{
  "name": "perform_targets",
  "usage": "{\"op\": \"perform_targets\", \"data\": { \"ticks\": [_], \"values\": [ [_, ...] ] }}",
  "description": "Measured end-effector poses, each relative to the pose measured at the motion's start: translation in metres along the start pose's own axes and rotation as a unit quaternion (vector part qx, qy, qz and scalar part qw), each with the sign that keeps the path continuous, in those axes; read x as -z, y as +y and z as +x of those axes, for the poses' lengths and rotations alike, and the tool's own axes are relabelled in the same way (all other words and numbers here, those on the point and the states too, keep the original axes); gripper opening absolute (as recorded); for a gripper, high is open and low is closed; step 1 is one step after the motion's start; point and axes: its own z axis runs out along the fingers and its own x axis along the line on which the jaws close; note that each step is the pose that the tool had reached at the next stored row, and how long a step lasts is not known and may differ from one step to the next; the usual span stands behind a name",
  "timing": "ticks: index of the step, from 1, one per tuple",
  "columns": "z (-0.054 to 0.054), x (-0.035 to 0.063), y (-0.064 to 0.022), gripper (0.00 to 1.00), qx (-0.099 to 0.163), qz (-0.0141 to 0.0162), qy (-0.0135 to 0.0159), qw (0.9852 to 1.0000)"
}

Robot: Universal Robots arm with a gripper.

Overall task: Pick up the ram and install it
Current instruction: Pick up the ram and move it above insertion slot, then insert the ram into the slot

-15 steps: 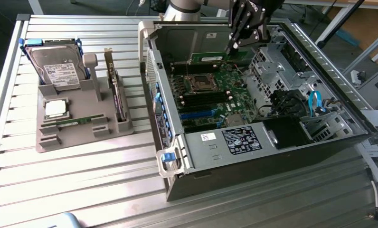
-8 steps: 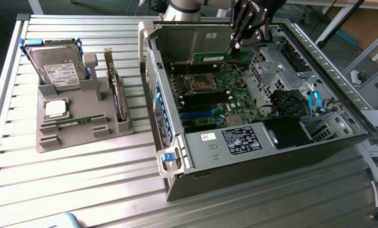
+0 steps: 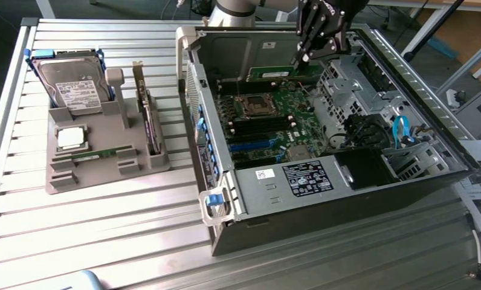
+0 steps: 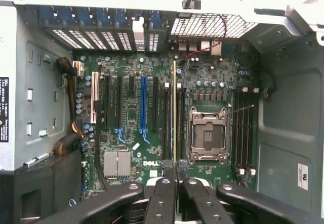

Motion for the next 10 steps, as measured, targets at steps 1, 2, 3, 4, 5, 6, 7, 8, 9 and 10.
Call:
{"op": "perform_targets", "data": {
  "ticks": [1, 2, 3, 4, 5, 6, 7, 8, 9, 10],
  "values": [
    [0.0, 0.0, -0.0005, 0.12, 0.0, 0.0, 0.0, 1.0],
    [0.0, 0.0, -0.0006, 0.12, 0.0, 0.0, 0.0, 1.0],
    [0.0, 0.0, -0.0006, 0.12, 0.0, 0.0, 0.0, 1.0],
    [0.0, 0.0, -0.0006, 0.12, 0.0, 0.0, 0.0, 1.0],
    [0.0, 0.0, -0.0007, 0.12, 0.0, 0.0, 0.0, 1.0],
    [0.0, 0.0, -0.0006, 0.12, 0.0, 0.0, 0.0, 1.0],
    [0.0, 0.0, -0.0006, 0.12, 0.0, 0.0, 0.0, 1.0],
    [0.0, 0.0, -0.0006, 0.12, 0.0, 0.0, 0.0, 1.0],
    [0.0, 0.0, -0.0006, 0.12, 0.0, 0.0, 0.0, 1.0],
    [0.0, 0.0, -0.0006, 0.12, 0.0, 0.0, 0.0, 1.0]
  ]
}}
